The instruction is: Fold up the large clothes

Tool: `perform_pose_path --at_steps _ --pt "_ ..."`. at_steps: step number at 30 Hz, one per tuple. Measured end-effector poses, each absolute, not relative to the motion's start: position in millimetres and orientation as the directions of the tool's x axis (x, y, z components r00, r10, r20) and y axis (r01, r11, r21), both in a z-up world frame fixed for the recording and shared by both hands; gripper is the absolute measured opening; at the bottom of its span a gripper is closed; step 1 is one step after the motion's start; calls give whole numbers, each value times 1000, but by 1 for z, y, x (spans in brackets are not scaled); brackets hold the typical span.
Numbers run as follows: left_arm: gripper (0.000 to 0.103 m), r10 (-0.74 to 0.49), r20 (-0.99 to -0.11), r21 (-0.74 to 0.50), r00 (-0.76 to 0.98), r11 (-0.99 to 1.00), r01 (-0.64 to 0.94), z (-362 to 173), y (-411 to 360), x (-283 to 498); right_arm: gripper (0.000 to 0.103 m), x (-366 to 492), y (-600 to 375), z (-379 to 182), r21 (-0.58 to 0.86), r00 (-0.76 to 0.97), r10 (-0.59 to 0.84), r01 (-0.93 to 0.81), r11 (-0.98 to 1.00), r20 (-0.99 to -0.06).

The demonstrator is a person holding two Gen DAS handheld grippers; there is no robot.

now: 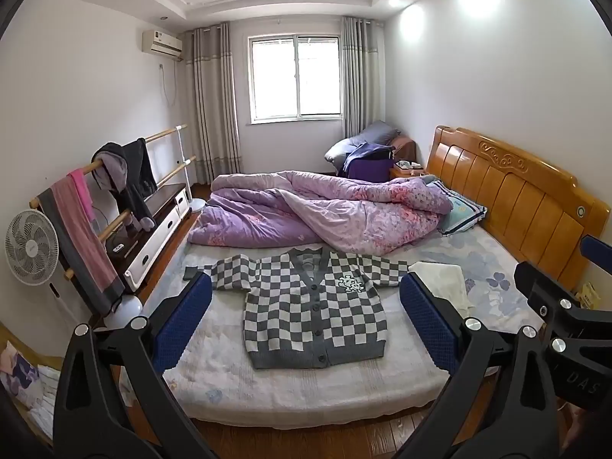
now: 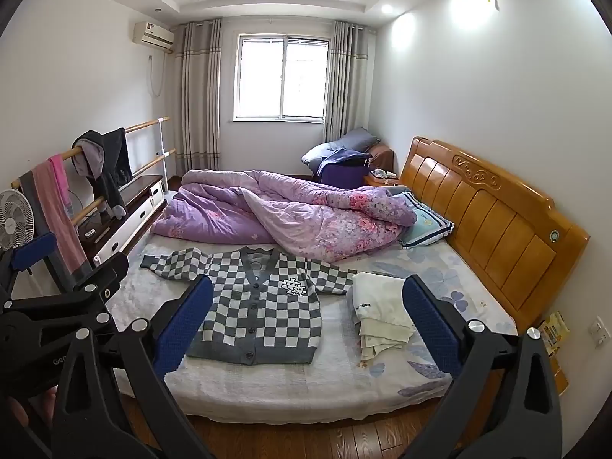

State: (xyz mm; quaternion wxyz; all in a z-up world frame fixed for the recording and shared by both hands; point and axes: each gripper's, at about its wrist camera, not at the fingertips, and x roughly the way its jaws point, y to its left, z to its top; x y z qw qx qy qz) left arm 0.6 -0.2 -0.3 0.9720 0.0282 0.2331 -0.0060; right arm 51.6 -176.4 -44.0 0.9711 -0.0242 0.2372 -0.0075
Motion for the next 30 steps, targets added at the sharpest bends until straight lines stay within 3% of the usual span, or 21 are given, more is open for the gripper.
perform_pose_path --at_steps 30 --pt "99 -3 -456 33 890 999 20 -9 -1 4 96 55 -174 -47 -44 885 -21 0 999 -466"
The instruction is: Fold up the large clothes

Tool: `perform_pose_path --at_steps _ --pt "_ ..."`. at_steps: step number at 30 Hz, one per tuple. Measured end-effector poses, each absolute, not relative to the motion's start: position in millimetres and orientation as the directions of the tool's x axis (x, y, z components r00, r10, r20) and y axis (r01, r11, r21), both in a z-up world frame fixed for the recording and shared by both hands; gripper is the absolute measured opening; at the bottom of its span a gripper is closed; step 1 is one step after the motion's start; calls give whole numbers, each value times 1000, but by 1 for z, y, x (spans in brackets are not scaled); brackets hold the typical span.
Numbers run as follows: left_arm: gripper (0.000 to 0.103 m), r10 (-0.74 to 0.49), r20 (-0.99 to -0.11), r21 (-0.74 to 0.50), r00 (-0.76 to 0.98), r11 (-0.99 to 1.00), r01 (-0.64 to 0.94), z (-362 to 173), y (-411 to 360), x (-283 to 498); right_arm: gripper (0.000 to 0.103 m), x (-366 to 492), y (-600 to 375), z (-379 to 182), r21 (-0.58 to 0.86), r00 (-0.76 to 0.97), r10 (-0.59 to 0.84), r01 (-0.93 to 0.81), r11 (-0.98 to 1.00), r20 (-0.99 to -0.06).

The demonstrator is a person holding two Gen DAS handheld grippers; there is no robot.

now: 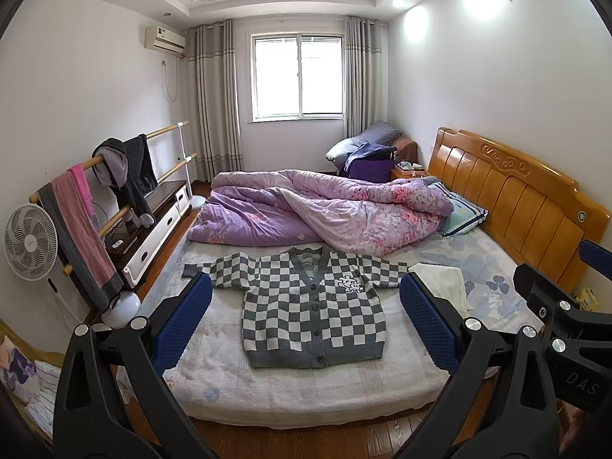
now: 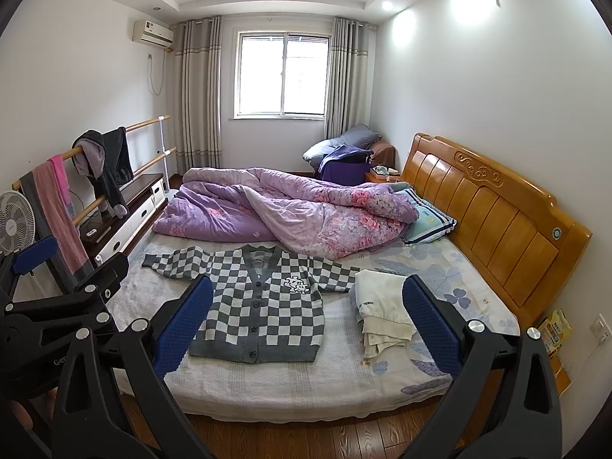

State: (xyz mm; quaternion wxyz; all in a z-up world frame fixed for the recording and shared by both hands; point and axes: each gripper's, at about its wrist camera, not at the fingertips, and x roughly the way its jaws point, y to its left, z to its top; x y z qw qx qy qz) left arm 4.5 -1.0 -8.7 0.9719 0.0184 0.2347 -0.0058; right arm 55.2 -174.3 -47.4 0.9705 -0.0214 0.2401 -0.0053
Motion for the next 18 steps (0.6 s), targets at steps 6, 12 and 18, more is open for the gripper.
perform_pose_path --at_steps 6,12,18 --pt "99 -2 -455 32 890 999 18 -8 -1 5 96 56 -174 -48 -43 885 -20 0 999 -465" --pt "99 -1 -455 32 890 999 17 -8 -1 5 96 57 -173 -48 -45 885 -22 1 999 -466" --pt "99 -2 -454 31 891 999 18 -8 0 5 96 57 -173 -48 -44 885 -22 1 999 -465"
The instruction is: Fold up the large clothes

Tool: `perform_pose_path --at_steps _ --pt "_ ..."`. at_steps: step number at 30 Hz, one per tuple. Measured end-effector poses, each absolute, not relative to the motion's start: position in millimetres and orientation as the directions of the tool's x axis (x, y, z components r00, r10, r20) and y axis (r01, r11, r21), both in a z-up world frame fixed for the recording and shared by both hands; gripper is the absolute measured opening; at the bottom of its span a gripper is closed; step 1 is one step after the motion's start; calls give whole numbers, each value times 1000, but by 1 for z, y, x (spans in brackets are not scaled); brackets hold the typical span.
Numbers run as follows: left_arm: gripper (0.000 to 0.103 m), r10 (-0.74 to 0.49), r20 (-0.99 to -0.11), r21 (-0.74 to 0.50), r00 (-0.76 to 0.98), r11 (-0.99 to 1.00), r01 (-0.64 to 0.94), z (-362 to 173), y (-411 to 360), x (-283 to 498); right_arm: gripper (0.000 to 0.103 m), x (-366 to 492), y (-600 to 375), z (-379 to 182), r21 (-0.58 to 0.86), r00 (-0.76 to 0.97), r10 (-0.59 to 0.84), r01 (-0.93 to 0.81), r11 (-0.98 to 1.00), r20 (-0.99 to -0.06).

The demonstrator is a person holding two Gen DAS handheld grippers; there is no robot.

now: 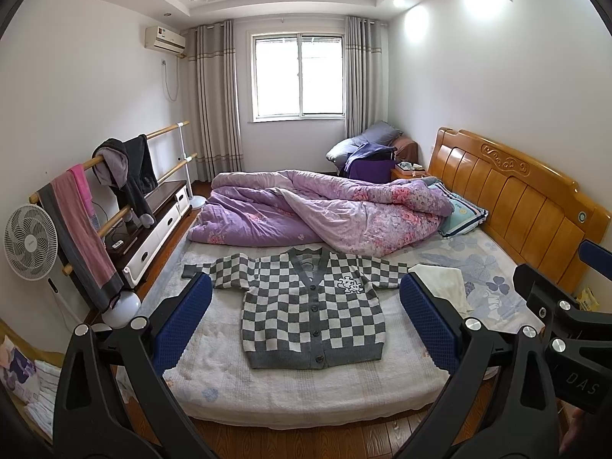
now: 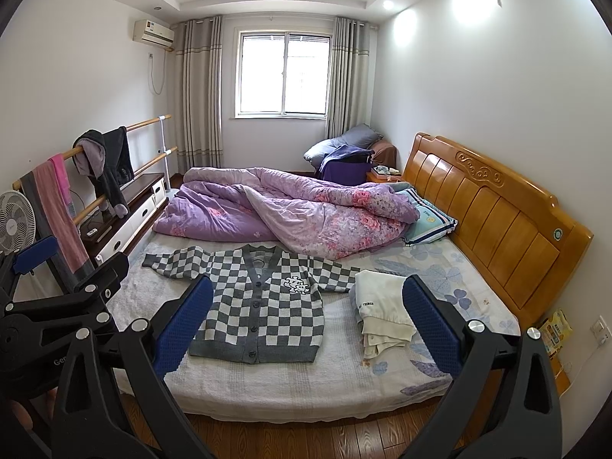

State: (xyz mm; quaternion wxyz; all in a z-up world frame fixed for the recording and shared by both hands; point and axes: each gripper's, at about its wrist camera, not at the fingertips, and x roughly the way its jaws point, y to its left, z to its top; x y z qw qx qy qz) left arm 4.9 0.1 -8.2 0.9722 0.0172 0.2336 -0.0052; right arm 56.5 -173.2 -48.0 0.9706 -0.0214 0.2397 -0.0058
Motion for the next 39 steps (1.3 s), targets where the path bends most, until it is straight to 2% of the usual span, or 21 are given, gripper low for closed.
perform_pose_path --at_steps 39 --pt "99 23 -471 40 882 999 -5 -18 -17 24 96 66 -184 -54 -28 873 12 -29 999 -487"
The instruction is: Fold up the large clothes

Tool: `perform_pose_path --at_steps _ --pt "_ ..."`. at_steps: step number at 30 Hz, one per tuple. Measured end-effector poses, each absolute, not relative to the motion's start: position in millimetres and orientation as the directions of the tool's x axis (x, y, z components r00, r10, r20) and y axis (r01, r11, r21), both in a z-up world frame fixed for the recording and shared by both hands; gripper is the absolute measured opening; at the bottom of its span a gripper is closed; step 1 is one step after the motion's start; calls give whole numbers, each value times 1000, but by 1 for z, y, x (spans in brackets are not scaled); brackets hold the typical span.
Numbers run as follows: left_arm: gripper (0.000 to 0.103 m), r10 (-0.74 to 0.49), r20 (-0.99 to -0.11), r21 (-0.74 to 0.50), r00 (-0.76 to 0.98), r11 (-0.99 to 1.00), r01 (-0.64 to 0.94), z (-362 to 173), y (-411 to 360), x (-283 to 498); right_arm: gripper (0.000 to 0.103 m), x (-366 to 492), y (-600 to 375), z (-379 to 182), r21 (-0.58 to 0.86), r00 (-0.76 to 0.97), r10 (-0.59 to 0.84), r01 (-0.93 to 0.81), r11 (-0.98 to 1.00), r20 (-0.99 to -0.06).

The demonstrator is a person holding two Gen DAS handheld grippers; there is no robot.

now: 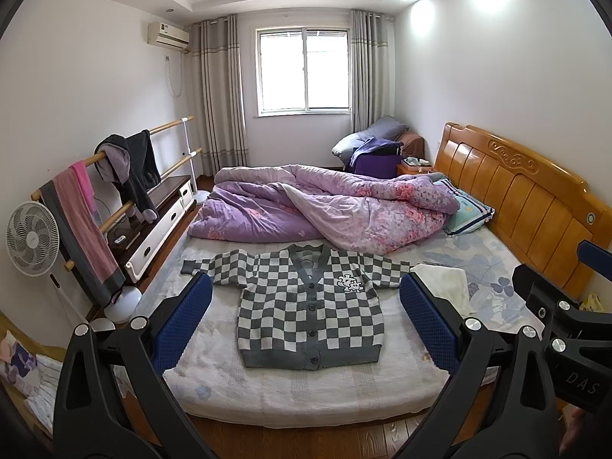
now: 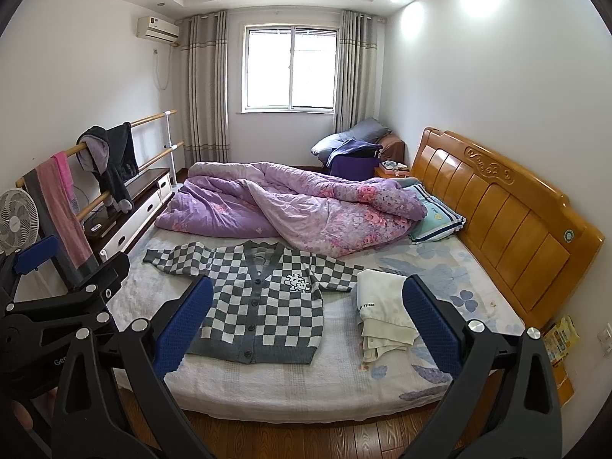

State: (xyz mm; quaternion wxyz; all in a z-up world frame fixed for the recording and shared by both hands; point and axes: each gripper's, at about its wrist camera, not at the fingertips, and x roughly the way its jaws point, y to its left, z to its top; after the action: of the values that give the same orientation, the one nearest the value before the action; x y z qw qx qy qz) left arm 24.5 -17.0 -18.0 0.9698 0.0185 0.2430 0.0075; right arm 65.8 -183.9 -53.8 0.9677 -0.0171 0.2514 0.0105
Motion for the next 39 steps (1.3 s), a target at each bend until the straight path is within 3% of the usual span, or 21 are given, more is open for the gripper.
perform_pose_path --at_steps 22,39 --pt "99 42 -527 45 849 999 -22 -46 -27 67 96 106 -192 -64 -21 832 27 -47 999 -554" --pt "99 -21 -608 6 793 999 31 -81 39 214 96 221 -129 -90 -40 786 -22 -3 999 -618"
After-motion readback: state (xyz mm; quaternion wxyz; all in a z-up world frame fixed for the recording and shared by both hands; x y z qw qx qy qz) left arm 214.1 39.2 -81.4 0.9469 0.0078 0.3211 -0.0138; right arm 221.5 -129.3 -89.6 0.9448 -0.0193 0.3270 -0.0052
